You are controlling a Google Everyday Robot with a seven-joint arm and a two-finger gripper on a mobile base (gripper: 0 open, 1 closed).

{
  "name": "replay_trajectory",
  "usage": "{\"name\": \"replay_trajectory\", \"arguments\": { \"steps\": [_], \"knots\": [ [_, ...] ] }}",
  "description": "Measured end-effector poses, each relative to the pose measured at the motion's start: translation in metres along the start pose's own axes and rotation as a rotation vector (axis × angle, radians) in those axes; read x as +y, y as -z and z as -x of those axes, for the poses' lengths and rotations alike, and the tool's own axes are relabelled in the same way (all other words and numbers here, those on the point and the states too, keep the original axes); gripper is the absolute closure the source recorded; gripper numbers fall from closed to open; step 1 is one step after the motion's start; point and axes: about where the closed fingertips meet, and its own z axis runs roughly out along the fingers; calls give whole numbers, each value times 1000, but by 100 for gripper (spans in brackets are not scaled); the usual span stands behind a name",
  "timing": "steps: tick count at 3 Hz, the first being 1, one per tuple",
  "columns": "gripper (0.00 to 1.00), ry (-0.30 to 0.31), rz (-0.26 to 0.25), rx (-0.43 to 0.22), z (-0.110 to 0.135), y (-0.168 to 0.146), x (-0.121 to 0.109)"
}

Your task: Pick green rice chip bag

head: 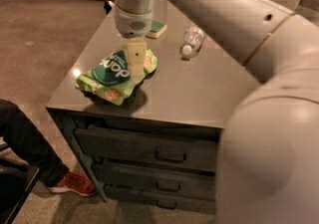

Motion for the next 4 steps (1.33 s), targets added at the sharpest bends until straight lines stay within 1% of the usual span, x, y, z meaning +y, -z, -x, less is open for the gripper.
{"name": "replay_trajectory", "arguments": {
  "steps": [1, 2, 3, 4],
  "knots": [
    [0, 33, 47, 12, 7, -14, -6],
    [14, 48, 86, 20, 7, -25, -10],
    [38, 51, 107, 10, 6, -28, -13],
    [61, 42, 99, -39, 1, -17, -17]
  ]
}}
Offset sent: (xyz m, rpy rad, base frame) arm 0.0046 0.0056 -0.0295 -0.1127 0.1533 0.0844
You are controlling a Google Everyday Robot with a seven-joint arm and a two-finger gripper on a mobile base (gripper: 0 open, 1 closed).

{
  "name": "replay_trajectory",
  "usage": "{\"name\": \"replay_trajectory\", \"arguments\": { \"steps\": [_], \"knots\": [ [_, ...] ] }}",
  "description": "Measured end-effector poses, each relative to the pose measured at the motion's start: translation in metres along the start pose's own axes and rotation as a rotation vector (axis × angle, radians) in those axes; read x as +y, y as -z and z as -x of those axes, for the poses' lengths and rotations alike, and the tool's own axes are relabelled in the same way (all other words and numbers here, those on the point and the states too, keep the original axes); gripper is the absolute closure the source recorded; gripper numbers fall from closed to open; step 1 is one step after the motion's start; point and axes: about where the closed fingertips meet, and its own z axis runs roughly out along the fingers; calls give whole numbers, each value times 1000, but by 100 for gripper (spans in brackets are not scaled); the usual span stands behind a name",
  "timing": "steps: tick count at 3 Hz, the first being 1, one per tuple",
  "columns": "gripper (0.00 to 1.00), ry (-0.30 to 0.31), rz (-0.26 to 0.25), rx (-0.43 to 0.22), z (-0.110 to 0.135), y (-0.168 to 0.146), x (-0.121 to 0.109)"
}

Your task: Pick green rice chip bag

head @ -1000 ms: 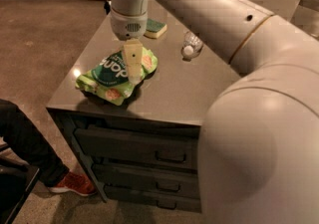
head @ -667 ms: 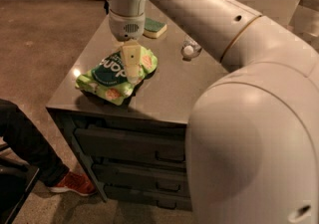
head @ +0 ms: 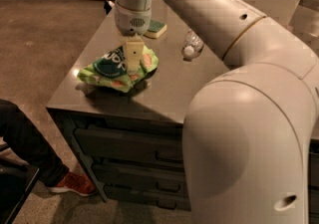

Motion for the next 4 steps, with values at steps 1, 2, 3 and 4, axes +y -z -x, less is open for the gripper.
{"name": "replay_trajectory", "arguments": {
  "steps": [1, 2, 3, 4],
  "knots": [
    [84, -27, -37, -64, -13, 25, -3],
    [100, -50, -99, -139, -31, 62, -2],
    [100, -54, -150, -211, -45, 94, 5],
    [100, -56, -184, -238, -44, 101, -1]
  ]
}}
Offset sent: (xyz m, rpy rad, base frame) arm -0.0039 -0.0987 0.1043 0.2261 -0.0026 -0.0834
